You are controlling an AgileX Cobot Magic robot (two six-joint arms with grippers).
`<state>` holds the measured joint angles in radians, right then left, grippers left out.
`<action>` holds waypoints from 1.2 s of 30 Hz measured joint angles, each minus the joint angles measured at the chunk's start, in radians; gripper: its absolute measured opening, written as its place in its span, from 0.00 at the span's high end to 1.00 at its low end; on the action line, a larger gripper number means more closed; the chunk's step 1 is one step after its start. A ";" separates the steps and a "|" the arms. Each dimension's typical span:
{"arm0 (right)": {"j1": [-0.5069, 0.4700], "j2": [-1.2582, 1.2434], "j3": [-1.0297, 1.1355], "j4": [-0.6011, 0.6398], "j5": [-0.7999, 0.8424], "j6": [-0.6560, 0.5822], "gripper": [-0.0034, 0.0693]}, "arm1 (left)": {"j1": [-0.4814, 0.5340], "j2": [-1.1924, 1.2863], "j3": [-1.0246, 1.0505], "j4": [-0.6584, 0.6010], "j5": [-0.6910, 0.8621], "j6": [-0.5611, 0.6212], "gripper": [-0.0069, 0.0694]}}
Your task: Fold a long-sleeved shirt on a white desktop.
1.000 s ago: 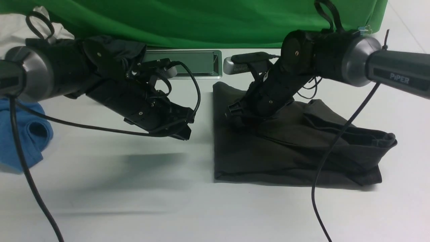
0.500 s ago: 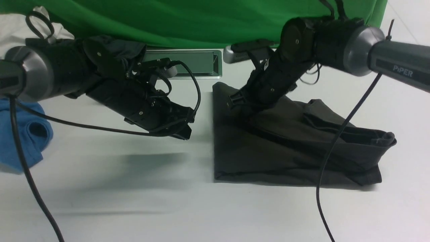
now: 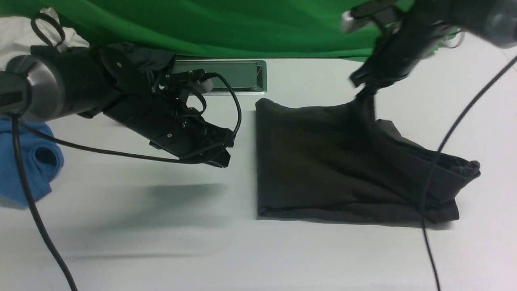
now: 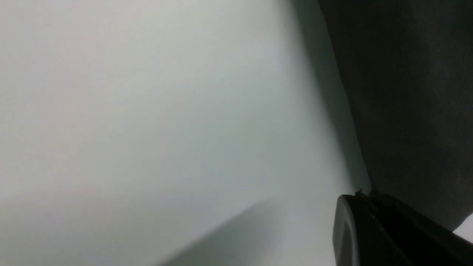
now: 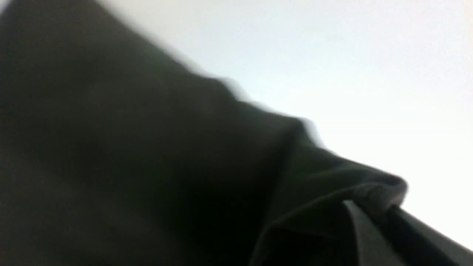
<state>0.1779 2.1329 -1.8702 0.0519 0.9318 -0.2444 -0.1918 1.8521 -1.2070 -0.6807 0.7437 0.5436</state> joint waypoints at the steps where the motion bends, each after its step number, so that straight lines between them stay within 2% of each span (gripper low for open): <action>1: -0.019 0.003 0.000 -0.002 -0.022 -0.006 0.89 | 0.000 0.000 0.000 0.000 0.000 0.001 0.89; 4: -0.067 0.008 0.000 -0.007 -0.094 -0.014 0.88 | 0.000 0.000 -0.001 -0.002 0.000 0.002 0.89; 8: -0.081 0.008 0.000 -0.017 -0.115 -0.016 0.85 | 0.000 0.000 -0.001 -0.023 0.000 0.002 0.89; 10: -0.082 0.008 0.000 -0.039 -0.106 -0.014 0.78 | 0.000 0.000 -0.001 -0.036 0.000 0.002 0.89; 11: -0.082 0.008 0.000 -0.065 -0.083 -0.005 0.67 | 0.000 0.000 -0.001 -0.044 0.000 0.002 0.88; 12: -0.082 0.007 0.000 -0.082 -0.071 0.005 0.62 | 0.000 0.000 -0.001 -0.044 0.000 0.002 0.88; 13: -0.082 0.002 0.000 -0.108 -0.048 0.034 0.49 | 0.000 0.000 -0.001 -0.047 0.000 0.002 0.88; 16: -0.082 -0.032 0.000 -0.208 -0.004 0.111 0.31 | 0.000 0.000 -0.001 -0.047 0.002 0.002 0.87; 17: -0.083 -0.055 0.000 -0.233 0.006 0.136 0.28 | 0.000 0.000 -0.001 -0.050 0.006 0.002 0.86; 19: -0.084 -0.109 0.000 -0.249 0.012 0.175 0.30 | 0.000 0.000 -0.001 -0.063 0.013 0.002 0.84; 21: -0.084 -0.170 0.000 -0.224 0.012 0.191 0.40 | -0.001 0.000 -0.001 -0.093 0.019 0.002 0.80; 22: -0.084 -0.184 0.000 -0.219 0.012 0.191 0.41 | -0.002 0.000 -0.001 -0.096 0.019 0.005 0.79; 24: -0.079 -0.264 0.016 -0.102 0.009 0.164 0.67 | -0.019 0.000 -0.001 -0.136 0.016 0.031 0.71; 25: -0.075 -0.274 0.022 -0.085 0.008 0.158 0.72 | -0.024 0.000 -0.001 -0.139 0.016 0.034 0.70; 26: -0.065 -0.302 0.053 -0.038 0.001 0.139 0.81 | -0.041 0.000 -0.001 -0.153 0.012 0.042 0.65; 27: -0.056 -0.312 0.077 -0.011 -0.001 0.127 0.86 | -0.051 0.000 -0.001 -0.156 0.011 0.047 0.63; 30: -0.007 -0.314 0.225 0.063 -0.013 0.091 0.91 | -0.086 0.000 -0.001 -0.146 0.007 0.054 0.53; 35: 0.074 -0.258 0.459 0.099 -0.055 0.058 0.91 | -0.074 -0.006 -0.002 -0.061 0.016 0.002 0.46; 36: 0.100 -0.229 0.505 0.103 -0.059 0.045 0.91 | -0.052 -0.021 -0.002 -0.008 0.032 -0.030 0.46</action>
<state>0.2783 1.9038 -1.3653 0.1546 0.8725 -0.1992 -0.2436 1.8312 -1.2093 -0.6884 0.7754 0.5137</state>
